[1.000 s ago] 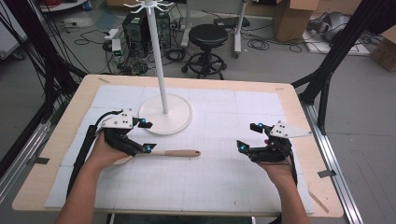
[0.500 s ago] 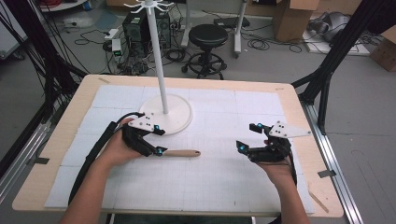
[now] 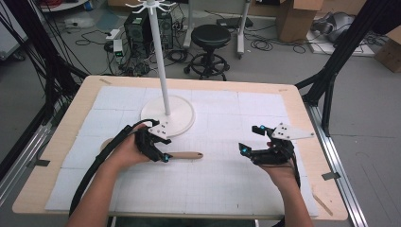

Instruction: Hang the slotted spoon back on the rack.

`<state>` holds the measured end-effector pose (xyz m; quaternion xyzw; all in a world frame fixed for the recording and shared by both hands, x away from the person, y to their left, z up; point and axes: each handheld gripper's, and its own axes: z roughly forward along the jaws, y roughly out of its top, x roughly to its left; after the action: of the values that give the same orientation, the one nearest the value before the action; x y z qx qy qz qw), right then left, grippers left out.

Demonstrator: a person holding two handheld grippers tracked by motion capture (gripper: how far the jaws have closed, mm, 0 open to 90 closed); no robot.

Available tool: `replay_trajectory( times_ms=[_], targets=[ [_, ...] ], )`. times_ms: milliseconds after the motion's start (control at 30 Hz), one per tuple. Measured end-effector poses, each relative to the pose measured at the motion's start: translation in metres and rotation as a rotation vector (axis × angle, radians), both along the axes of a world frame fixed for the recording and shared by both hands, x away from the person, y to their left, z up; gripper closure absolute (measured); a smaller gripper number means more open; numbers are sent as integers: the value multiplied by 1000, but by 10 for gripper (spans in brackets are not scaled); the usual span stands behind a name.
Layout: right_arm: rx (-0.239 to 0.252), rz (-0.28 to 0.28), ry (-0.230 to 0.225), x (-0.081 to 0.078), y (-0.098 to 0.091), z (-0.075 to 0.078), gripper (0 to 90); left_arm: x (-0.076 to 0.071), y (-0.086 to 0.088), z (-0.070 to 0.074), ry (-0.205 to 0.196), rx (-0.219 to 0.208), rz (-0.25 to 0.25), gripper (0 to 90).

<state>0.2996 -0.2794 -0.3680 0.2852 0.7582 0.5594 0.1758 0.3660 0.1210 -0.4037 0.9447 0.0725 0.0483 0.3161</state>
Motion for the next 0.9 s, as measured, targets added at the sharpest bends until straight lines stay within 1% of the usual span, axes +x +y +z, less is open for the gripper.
replay_trajectory(
  times_ms=[67,133,167,233,300,367,467,567,700,900],
  targets=[
    [-4,0,3,0,0,0,150,1,-1,-2,3,18,-2,432],
    [-1,-1,4,0,-1,0,150,2,-2,-5,14,39,3,444],
    [-1,-1,2,0,-1,0,150,3,-3,-6,11,42,2,445],
    [2,-1,4,0,-1,0,150,3,-5,-8,17,49,3,451],
    [0,-2,5,0,-1,-1,152,4,-6,-10,11,62,3,452],
    [-2,-4,6,1,-1,-1,152,4,-8,-12,16,70,3,455],
    [-1,-2,8,1,-1,-2,153,4,-10,-14,12,86,8,470],
    [-2,-1,6,1,0,-2,152,4,-12,-17,17,104,0,502],
    [-3,-4,7,1,-1,-2,154,5,-12,-17,27,101,-2,523],
    [5,-11,9,0,-2,-2,155,7,-12,-17,72,97,-13,622]
  ],
)
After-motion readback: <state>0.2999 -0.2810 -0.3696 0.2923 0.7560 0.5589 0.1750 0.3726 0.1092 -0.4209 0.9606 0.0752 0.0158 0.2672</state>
